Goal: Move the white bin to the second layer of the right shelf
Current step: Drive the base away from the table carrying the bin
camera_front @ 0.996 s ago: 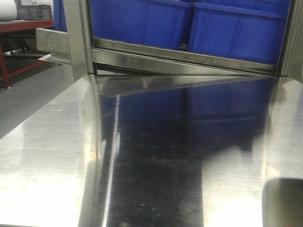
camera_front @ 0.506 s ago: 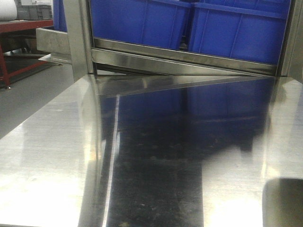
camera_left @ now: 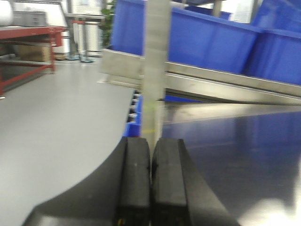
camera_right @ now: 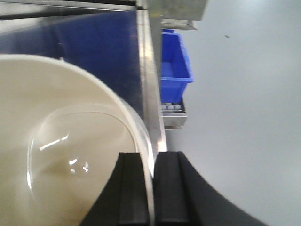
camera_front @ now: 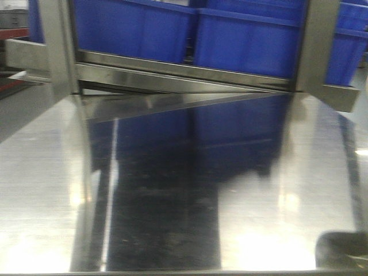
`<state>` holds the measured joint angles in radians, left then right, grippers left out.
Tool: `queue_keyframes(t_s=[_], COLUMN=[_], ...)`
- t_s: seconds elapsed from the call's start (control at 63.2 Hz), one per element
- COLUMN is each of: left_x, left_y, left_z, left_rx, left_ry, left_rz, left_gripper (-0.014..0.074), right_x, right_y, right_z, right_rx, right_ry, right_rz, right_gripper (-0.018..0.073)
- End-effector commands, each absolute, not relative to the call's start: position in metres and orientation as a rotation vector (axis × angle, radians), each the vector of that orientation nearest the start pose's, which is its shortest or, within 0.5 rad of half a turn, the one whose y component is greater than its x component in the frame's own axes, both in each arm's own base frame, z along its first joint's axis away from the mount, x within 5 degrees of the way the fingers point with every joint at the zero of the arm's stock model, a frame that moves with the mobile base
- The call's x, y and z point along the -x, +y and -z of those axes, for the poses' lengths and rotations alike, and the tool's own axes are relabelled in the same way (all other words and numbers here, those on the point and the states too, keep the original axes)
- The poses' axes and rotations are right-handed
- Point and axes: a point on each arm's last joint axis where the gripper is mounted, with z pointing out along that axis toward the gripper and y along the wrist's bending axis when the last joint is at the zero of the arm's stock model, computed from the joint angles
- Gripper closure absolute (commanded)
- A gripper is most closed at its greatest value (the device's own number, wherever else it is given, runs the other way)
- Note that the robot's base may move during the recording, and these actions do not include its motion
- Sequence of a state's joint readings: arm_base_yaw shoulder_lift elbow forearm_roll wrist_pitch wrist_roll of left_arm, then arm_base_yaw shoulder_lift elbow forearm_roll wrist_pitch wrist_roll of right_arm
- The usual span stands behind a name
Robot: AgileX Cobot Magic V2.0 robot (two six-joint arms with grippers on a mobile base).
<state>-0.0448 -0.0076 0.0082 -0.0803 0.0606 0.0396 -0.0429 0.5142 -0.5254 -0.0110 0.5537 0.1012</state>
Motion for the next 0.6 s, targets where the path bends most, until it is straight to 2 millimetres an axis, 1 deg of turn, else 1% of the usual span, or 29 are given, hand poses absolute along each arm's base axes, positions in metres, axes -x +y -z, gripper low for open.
queue_keyframes(t_s=[0.0,0.585], left_x=[-0.0557,-0.0557], left_y=[-0.0027,-0.0027], left_z=[-0.2045,-0.2045], left_rx=[0.001,0.001], left_ry=[1.474,1.474], left_rz=[0.082,0.082], left_gripper=[0.0512,0.0512], right_x=[-0.1051,-0.1051], right_y=[-0.0049,-0.0049], right_z=[-0.3200,-0.3199], right_rx=[-0.128,-0.129], right_ry=[1.891,1.892], right_rz=[-0.026,-0.026], right_gripper=[0.0504,0.0504])
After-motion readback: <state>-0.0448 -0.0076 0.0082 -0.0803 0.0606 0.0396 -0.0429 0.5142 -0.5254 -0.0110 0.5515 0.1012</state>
